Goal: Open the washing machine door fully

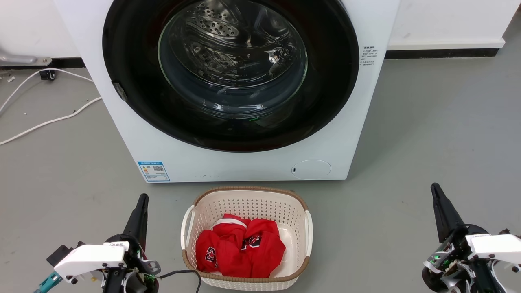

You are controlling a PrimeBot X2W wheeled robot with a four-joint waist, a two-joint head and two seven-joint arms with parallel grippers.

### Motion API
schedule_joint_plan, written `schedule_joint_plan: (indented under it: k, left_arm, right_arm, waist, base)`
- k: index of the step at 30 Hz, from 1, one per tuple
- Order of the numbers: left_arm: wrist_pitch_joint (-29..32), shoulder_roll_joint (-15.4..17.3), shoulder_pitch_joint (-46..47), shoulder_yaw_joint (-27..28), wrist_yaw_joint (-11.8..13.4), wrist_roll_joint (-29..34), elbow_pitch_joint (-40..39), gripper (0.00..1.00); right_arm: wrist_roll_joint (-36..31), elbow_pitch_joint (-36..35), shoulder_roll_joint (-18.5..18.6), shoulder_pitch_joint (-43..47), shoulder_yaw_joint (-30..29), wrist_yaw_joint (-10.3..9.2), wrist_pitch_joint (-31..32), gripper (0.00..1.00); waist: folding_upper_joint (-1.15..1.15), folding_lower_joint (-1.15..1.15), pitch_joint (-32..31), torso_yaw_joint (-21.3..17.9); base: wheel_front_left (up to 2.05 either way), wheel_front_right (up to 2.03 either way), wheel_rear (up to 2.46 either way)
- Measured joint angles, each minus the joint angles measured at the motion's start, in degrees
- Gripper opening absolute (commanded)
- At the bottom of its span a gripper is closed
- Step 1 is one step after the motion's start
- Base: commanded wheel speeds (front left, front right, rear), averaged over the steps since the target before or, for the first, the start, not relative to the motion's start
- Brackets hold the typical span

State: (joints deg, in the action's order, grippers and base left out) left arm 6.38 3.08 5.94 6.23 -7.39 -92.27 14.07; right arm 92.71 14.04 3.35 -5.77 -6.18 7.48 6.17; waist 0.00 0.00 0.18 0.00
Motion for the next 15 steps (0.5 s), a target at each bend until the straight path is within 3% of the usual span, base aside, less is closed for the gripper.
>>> schedule_joint_plan:
  k: [15]
  left_arm:
    - [0.0, 0.0, 0.0, 0.0, 0.0, 0.0, 0.0, 0.0]
  right_arm:
    - [0.0, 0.0, -0.1, 0.0, -0.1, 0.0, 0.2, 0.0]
  waist:
    - [0.0, 0.0, 0.0, 0.0]
  base:
    - [0.0, 0.0, 0.0]
